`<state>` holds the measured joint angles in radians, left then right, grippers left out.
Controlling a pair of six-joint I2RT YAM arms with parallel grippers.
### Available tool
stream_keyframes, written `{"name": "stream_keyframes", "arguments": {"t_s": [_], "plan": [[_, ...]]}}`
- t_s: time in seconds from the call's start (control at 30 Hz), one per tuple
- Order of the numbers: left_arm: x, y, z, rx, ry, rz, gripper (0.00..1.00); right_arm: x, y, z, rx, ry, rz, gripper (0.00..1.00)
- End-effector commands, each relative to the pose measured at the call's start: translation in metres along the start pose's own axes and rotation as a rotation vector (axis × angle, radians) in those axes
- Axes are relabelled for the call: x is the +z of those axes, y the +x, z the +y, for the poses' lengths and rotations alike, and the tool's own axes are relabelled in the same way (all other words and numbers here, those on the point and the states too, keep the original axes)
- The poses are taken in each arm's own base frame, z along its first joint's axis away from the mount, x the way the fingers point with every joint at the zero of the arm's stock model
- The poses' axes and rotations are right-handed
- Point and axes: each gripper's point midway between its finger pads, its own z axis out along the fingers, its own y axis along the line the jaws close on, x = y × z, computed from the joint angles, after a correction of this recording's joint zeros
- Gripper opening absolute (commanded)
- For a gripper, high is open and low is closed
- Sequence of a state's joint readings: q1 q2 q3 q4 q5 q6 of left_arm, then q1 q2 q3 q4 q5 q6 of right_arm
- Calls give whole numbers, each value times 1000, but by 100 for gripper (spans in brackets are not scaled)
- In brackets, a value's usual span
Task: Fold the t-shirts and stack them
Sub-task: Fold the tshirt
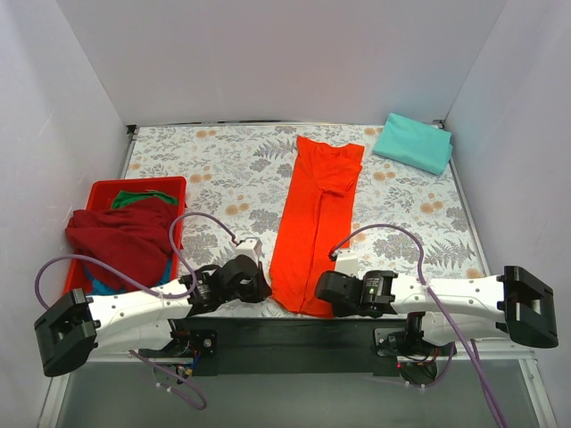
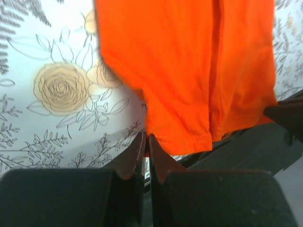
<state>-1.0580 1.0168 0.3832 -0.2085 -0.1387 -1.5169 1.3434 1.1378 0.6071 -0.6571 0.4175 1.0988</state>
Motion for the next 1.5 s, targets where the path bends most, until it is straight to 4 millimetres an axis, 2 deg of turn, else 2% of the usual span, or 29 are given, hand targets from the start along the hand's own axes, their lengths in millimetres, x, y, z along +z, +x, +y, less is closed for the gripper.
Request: {"name": "stream_keyframes", "arguments": {"t_s": [0.0,0.2,0.37,0.47,0.63,0.67,0.7,0.8,0.83,0.87,0.93,0.97,1.03,1.07,1.23,1.27,1.3,1.43,1.47], "plan": [[-7,-40,-17,21,20,-154,0,-14,-28,12,-5,-25,-99,16],[0,-68,-23,75,-54,-219,0,-24,-55,19,-27,-30,-168,14],[7,-94,-29,77,-49,-280,0,-25,-87,9,-34,7,-223,13],[10,-107,-40,84,-9,-304,0,-24,-107,7,-18,12,-255,12],[21,-131,-29,46,-42,-328,0,-20,-141,-6,4,33,-321,10],[20,-140,-37,40,3,-352,0,-20,-145,-7,7,27,-326,9],[21,-148,-35,28,6,-367,0,-20,-150,-8,4,27,-333,9],[25,-171,-44,31,41,-402,0,-16,-172,-21,24,59,-364,9],[32,-173,-43,39,34,-398,0,-16,-179,-22,10,63,-375,9],[32,-186,-51,47,53,-428,0,-17,-187,-22,16,58,-393,9],[43,-196,-47,50,51,-426,0,-14,-203,-31,35,79,-410,9],[44,-212,-48,48,61,-461,0,-11,-207,-33,21,81,-407,9],[51,-223,-46,51,74,-460,0,-9,-225,-41,44,88,-430,9],[58,-236,-41,53,67,-472,0,-6,-232,-41,30,84,-429,9],[87,-264,-38,82,94,-450,0,3,-272,-62,62,106,-451,9],[90,-272,-34,82,84,-460,0,7,-279,-61,61,96,-444,9],[101,-279,-31,86,71,-458,0,11,-285,-71,68,110,-440,9],[126,-294,-23,89,116,-414,0,27,-305,-82,83,115,-421,9],[130,-295,-18,87,115,-400,0,37,-304,-84,83,115,-398,9]]}}
